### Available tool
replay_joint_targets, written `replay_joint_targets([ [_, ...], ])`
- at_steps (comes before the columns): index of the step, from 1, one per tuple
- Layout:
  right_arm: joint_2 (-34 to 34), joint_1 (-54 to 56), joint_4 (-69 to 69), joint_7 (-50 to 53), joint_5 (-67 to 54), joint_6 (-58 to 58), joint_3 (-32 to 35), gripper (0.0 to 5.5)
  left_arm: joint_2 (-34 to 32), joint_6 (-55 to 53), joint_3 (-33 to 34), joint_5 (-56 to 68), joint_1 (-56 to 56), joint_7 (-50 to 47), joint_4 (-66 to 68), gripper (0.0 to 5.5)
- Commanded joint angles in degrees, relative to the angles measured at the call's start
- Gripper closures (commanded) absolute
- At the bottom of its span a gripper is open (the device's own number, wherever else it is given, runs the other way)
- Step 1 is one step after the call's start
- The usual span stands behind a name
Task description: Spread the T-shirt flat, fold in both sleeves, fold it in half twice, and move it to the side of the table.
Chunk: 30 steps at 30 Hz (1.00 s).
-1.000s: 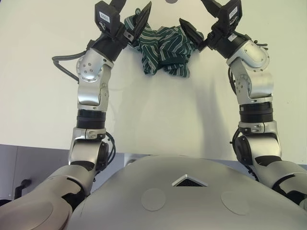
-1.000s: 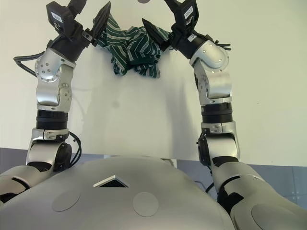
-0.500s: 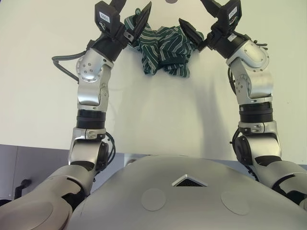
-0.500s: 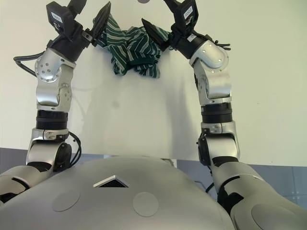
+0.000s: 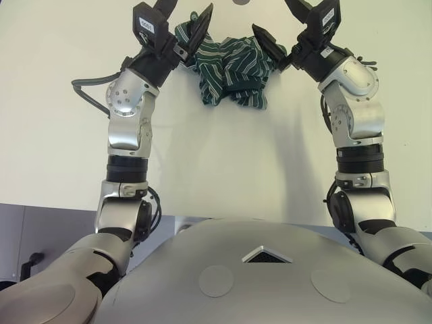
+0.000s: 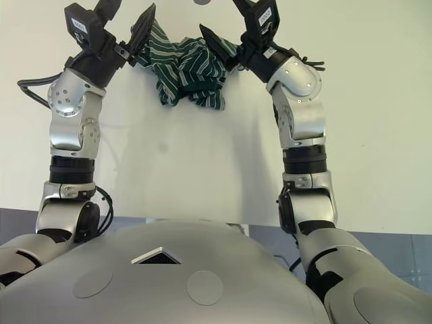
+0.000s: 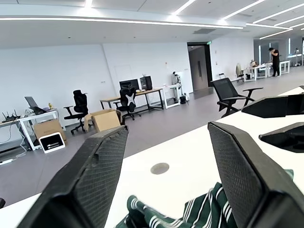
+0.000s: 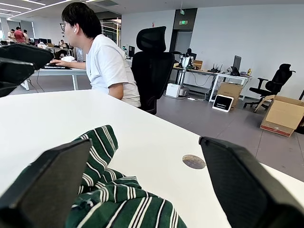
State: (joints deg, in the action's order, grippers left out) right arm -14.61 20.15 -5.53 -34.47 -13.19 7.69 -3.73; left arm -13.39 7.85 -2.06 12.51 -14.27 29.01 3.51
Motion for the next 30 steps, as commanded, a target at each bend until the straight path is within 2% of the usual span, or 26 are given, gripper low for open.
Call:
replay_joint_targets([
  [1, -0.02, -0.31, 0.92, 0.24, 0.45, 0.34, -0.27, 1.28, -1.27, -0.89, 0.71, -0.66, -0.28, 0.27, 0.09, 2.43],
  [17, 0.10, 0.58, 0.04, 1.33, 1.32, -0.06, -0.81, 1.28, -1.23, -1.66, -1.46, -0.20, 0.48, 2.29, -1.58, 2.43],
  [20, -1.28, 1.46, -2.37, 2.70, 7.70, -2.94, -4.35, 1.28, -2.42, -0.66, -4.05, -3.24, 0.93, 3.92, -1.28, 2.43],
  [24, -4.32, 6.15, -10.32, 4.65, 24.91, -8.95, -15.66, 1.28, -13.14, 5.23, -17.18, -22.83, -0.73, 10.22, 10.11, 2.43],
  [27, -7.43, 6.88, -13.09, 4.15, 31.73, -11.71, -19.42, 1.28, -17.86, 9.15, -20.54, -32.80, -4.09, 7.19, 19.02, 2.43],
  [30, -11.48, 5.00, -12.54, 3.01, 33.56, -13.16, -18.96, 1.28, -21.16, 11.61, -21.49, -38.69, -5.74, 1.46, 26.57, 2.43],
])
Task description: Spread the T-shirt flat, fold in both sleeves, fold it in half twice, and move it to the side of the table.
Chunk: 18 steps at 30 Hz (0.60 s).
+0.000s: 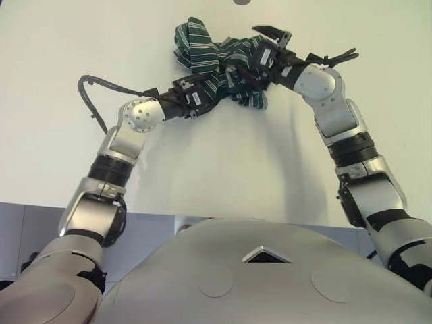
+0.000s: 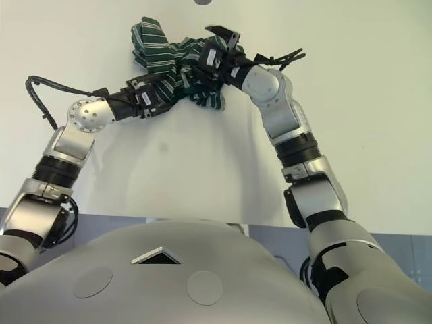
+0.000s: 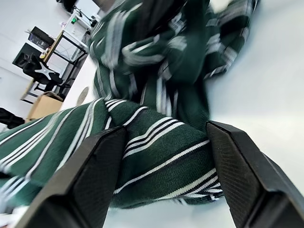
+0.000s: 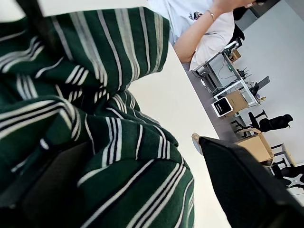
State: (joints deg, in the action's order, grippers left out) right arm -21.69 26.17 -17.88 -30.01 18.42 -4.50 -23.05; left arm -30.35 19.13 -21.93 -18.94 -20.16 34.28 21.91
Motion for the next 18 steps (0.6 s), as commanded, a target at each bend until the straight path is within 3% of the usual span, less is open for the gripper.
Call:
replay_joint_targets([
  [1, -5.65, -1.91, 0.43, -2.03, 1.96, -1.04, 0.84, 1.28, -4.61, 1.02, -1.19, -6.86, 0.43, -4.55, 9.11, 2.43],
  [7, -15.00, -4.26, -7.92, 2.13, 7.11, -3.37, 2.96, 1.28, -5.14, 2.64, 1.07, -2.64, 5.32, -4.14, 8.92, 2.43],
  [11, -17.91, -3.50, -9.56, 1.90, 4.00, -4.39, 7.15, 1.28, -3.45, 1.84, 2.86, 2.84, 8.17, -1.79, 5.13, 2.43],
  [14, -16.65, -2.52, -6.19, -0.65, -0.77, -3.17, 10.12, 1.28, 2.26, -4.82, 8.01, 21.74, 10.47, 3.51, -6.49, 2.43],
  [18, -14.02, -4.81, 3.26, -6.37, -10.28, 0.61, 13.23, 1.28, 8.22, -20.71, 20.94, 52.29, 9.33, 4.55, -21.32, 2.43],
])
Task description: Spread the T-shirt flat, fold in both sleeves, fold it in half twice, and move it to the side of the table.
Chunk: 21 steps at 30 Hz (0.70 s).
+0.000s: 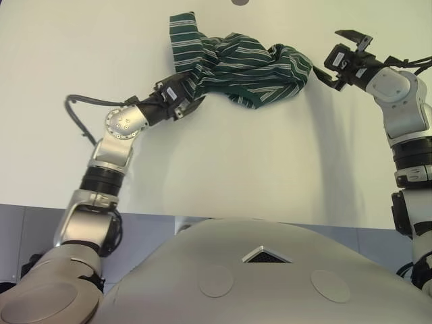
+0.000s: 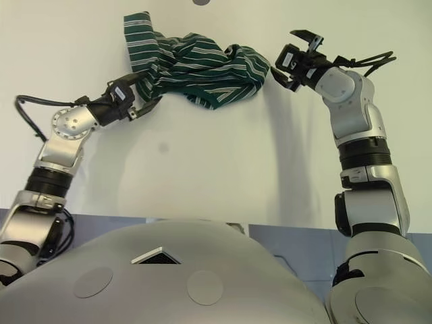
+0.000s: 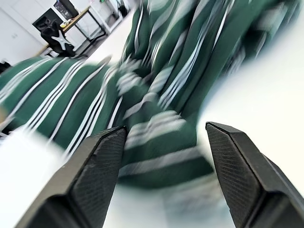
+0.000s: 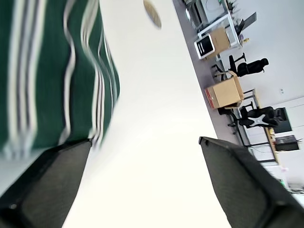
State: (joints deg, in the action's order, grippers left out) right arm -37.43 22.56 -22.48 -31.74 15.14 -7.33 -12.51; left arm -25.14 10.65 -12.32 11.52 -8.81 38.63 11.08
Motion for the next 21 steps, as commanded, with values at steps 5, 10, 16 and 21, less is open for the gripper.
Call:
replay_joint_targets([
  [5, 7.05, -3.35, 18.21, -6.97, -14.68, 9.22, 2.62, 1.28, 1.67, -16.91, 15.93, 22.38, -4.97, -2.90, -9.52, 2.43],
  [10, 6.12, -8.74, 24.37, -12.71, -14.24, 11.41, -2.99, 1.28, -6.76, -8.65, 1.53, 3.39, 3.01, 7.83, -16.62, 2.43],
  [16, -0.67, -13.61, 31.01, -21.88, -16.51, 13.84, -3.37, 1.28, -15.61, -9.84, 1.84, 4.10, 11.33, 15.84, -32.29, 2.43],
  [21, -3.64, -14.27, 25.51, -18.73, -4.60, 9.28, -7.73, 1.28, -22.30, 0.75, 0.01, -21.44, 7.60, 7.90, -19.83, 2.43],
])
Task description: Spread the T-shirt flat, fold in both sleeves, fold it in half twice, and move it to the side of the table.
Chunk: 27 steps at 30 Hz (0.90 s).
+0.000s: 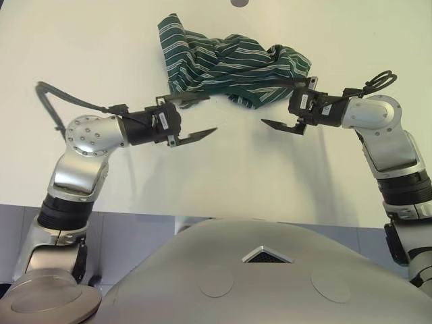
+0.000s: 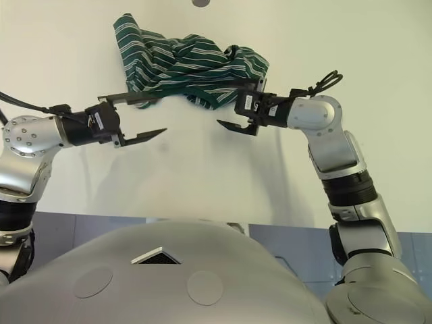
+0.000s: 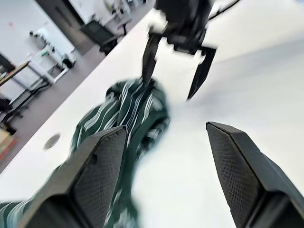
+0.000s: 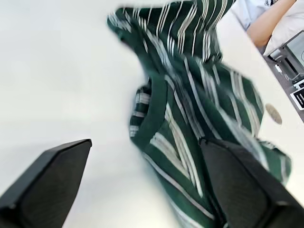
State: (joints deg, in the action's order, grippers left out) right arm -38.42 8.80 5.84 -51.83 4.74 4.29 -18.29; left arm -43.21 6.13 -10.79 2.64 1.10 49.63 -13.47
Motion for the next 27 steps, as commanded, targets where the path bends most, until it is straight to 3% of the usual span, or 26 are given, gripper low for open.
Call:
replay_joint_targets([
  [1, -3.06, -0.50, -3.45, 1.54, 6.84, -2.94, -2.08, 1.28, -4.87, 6.07, -1.52, -14.03, -2.26, -3.10, 4.53, 2.43],
  [3, -3.43, -0.13, -4.81, 1.77, 8.27, -4.11, -2.42, 1.28, -6.57, 7.57, -1.43, -15.88, -1.33, -2.43, 4.59, 2.43],
  [8, -2.72, 0.71, -7.61, 3.50, 10.29, -5.29, -2.63, 2.42, -6.95, 11.38, -2.47, -20.93, -1.63, -5.31, 12.59, 2.43],
  [16, -2.26, 1.52, -9.97, 4.12, 11.20, -6.54, -3.17, 3.92, -0.75, 17.69, -5.43, -26.47, -7.70, -15.66, 25.93, 2.43],
  [22, -0.84, 2.91, -12.32, 4.66, 11.19, -7.28, -3.57, 5.16, 0.73, 21.37, -9.52, -29.94, -10.21, -17.80, 33.03, 2.43],
  [24, -0.56, 2.95, -12.95, 5.02, 11.23, -7.57, -3.58, 5.47, -0.29, 22.00, -10.44, -31.20, -10.85, -18.31, 36.24, 2.71],
  [27, -0.38, 2.88, -13.45, 5.52, 11.25, -7.83, -3.46, 5.50, -1.10, 23.09, -10.88, -31.03, -11.16, -18.12, 38.30, 3.22],
])
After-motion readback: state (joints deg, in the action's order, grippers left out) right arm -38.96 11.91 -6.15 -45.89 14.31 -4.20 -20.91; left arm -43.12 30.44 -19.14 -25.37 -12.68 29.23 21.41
